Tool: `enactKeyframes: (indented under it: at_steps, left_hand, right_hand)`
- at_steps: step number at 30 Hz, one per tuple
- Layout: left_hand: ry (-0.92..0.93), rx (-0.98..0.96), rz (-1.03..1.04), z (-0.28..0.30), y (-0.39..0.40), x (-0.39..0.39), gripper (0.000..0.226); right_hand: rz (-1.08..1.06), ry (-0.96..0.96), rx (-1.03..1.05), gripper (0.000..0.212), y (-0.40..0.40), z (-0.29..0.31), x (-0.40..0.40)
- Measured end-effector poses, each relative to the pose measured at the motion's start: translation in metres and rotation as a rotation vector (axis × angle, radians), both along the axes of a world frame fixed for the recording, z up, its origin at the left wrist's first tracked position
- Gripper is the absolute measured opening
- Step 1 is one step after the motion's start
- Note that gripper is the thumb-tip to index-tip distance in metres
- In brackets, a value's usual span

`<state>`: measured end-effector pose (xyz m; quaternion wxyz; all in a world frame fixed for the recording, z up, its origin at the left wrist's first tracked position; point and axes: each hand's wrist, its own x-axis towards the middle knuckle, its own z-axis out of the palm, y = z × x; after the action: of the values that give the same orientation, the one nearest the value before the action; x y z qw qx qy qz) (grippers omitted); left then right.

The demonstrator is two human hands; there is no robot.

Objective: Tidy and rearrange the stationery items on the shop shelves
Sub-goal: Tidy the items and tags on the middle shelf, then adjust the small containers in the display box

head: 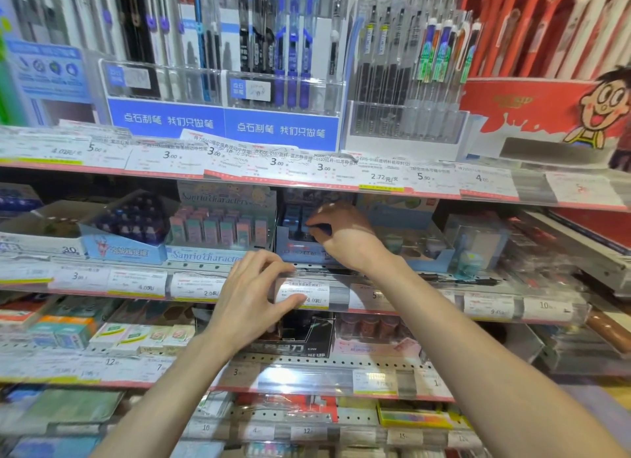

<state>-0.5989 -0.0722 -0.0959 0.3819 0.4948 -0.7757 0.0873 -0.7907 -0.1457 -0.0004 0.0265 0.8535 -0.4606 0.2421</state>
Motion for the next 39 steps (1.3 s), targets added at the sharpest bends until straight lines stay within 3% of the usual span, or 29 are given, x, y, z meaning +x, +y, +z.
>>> enactKeyframes:
  at_steps: [11, 20, 23, 25, 29, 39]
  left_hand:
    - [-0.003, -0.001, 0.003, 0.001, 0.001, -0.001, 0.051]
    - [0.002, -0.018, -0.004, 0.001, 0.003, -0.001, 0.046]
    - [-0.006, -0.025, -0.015, 0.000, 0.003, -0.001, 0.044]
    - [-0.024, -0.036, -0.020, -0.001, 0.003, -0.001, 0.043]
    - [-0.049, -0.065, -0.026, -0.003, 0.003, -0.002, 0.038]
    - [-0.078, -0.141, -0.077, 0.006, 0.000, -0.075, 0.038]
  right_hand:
    - [0.025, -0.074, -0.085, 0.021, 0.001, -0.013, 0.000]
    - [0.007, -0.108, 0.031, 0.036, 0.024, -0.009, -0.011]
    - [-0.027, -0.132, 0.044, 0.027, 0.035, -0.011, -0.020]
    - [-0.081, -0.156, 0.027, 0.015, 0.045, -0.013, -0.028]
    - [-0.183, -0.190, -0.075, 0.027, 0.067, -0.024, -0.054]
    - [-0.303, -0.386, -0.127, 0.023, 0.109, -0.057, -0.159]
